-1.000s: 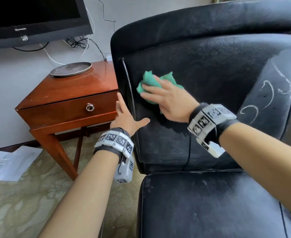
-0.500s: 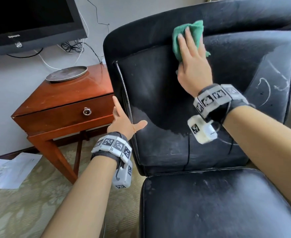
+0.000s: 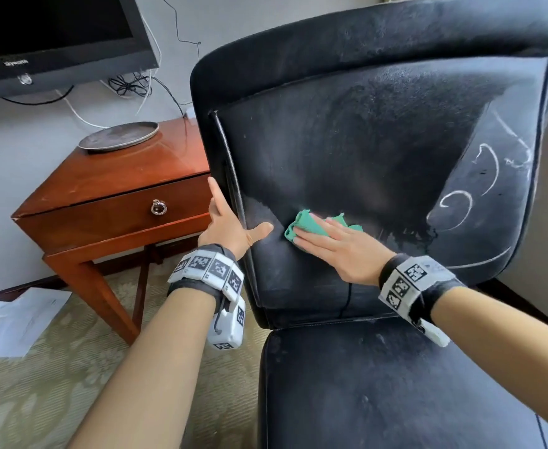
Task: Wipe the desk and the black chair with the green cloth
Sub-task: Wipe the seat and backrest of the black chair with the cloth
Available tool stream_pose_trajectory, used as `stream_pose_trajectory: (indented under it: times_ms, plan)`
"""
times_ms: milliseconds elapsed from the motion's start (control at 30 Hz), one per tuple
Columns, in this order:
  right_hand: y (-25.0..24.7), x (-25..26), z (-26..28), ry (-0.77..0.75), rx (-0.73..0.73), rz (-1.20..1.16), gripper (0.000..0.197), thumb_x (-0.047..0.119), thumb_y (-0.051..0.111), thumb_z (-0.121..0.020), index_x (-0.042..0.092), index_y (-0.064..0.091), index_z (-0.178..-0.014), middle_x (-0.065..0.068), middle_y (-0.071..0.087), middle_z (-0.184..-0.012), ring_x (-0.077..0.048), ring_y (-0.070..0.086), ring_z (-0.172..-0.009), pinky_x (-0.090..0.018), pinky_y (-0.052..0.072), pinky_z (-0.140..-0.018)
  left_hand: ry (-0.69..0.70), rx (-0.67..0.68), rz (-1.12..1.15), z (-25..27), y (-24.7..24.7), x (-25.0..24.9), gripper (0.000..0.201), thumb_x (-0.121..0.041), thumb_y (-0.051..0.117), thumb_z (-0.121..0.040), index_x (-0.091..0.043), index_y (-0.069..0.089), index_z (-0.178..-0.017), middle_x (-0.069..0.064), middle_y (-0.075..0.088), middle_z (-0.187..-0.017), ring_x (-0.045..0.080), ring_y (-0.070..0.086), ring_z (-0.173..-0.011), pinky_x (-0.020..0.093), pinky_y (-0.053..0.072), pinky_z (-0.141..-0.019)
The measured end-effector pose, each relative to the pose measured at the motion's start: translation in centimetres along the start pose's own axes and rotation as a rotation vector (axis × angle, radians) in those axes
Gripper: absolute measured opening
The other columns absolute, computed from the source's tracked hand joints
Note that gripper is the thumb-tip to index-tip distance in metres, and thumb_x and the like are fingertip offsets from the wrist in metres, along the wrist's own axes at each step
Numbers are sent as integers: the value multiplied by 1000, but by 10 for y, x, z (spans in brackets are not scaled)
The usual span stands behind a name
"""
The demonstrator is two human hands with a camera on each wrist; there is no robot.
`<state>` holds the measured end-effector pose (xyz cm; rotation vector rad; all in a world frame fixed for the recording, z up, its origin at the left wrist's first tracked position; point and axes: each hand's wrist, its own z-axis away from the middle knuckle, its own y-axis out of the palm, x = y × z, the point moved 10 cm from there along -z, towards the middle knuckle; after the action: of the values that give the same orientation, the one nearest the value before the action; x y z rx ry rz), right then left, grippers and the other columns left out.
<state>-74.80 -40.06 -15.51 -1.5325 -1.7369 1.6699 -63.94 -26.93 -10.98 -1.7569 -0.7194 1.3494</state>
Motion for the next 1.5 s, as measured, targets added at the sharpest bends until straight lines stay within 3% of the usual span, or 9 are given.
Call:
stream_pose_trajectory:
  times_ms: [100,233,467,567,733,900,1100,1300,1500]
  plan:
    - [-52,-41,-21,180,-163,-58,71,-6,35,-69,9,38,-138,-12,46,-141,-41,38,-130,-50,52,-85,-3,8,10,1,0,0,122,-48,68,-80,-21,-33,-141,10,9,-158,37,44,-127,45,39,-94]
    - [-141,-127,-55,589,-456,-285,71,-2,42,-76,2,29,-145,-16,25,-153,-44,18,-141,-43,34,-110,4,13,-8,4,-3,-3,119,-46,67,-82,-17,-32,-142,10,4,-159,34,39,-131,43,36,-98]
    - [-134,-67,-148,129,-209,-146,64,5,26,-78,7,43,-140,-10,40,-147,-40,23,-140,-50,17,-113,32,23,-85,3,-3,-3,118,-57,61,-81,-15,-31,-143,13,1,-158,35,41,-130,37,38,-80]
    - [-112,-47,-126,43,-183,-152,65,13,20,-78,9,48,-136,-8,47,-142,-40,28,-138,-45,14,-112,-2,15,-75,1,-2,-1,118,-53,64,-81,-17,-30,-143,11,3,-159,34,38,-133,43,39,-94]
    - [-59,-23,-62,-25,-59,-133,63,15,27,-78,13,48,-137,-2,50,-140,-37,34,-136,-44,25,-110,-3,12,-18,-1,0,0,123,-52,68,-78,-21,-34,-141,9,7,-158,33,45,-127,38,39,-83]
    - [-32,-32,-15,-19,-6,70,57,28,34,-85,16,43,-140,-2,48,-142,-34,44,-131,-46,39,-104,0,4,-12,-1,1,-2,122,-48,68,-80,-20,-34,-141,10,8,-158,36,43,-127,45,39,-93]
    - [-79,-99,-22,411,-195,56,63,32,39,-85,8,37,-143,-12,39,-148,-40,36,-135,-49,34,-106,-15,7,-14,0,0,-2,122,-48,67,-81,-19,-36,-140,11,6,-158,38,40,-130,47,34,-101]
    - [-126,-181,-2,970,-427,-122,65,38,35,-95,16,11,-152,-4,7,-159,-32,1,-146,-43,3,-117,-5,-2,-29,5,-3,-7,118,-46,65,-83,-16,-32,-142,12,2,-159,37,33,-135,47,29,-106]
    - [-124,-181,-14,1012,-540,-315,59,21,34,-97,9,14,-151,-7,9,-159,-36,-3,-145,-43,0,-117,-12,12,-23,2,0,-1,118,-49,64,-83,-18,-33,-142,10,5,-159,38,44,-126,46,37,-97]
